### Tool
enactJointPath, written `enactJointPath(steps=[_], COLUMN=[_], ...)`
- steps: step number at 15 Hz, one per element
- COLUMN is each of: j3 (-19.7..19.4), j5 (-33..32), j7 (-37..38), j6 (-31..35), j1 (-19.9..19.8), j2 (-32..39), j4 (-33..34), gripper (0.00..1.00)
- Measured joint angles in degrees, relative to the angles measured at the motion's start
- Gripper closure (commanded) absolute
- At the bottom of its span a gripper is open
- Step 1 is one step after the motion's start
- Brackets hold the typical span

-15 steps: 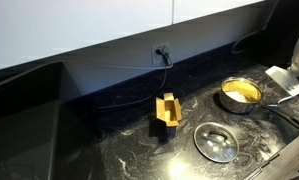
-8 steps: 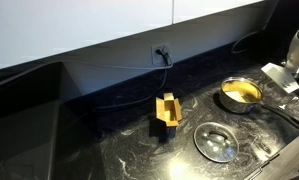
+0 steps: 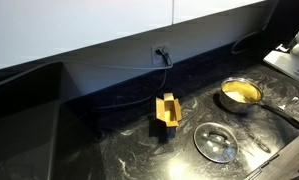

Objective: Put the fork inside the pot then close the pot.

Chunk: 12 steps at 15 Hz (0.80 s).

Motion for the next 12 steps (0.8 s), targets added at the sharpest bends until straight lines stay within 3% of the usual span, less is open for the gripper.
enactJointPath(steps=[5, 12], j3=[2.3, 6.4], j5=[2.7, 15.2], j7=[-12.4, -33.6], j6=[7.4, 11.1], j1=[2.1, 10.6], j2=[-5.3, -7.0], j4=[-4.8, -8.9], gripper=[0.00, 0.00])
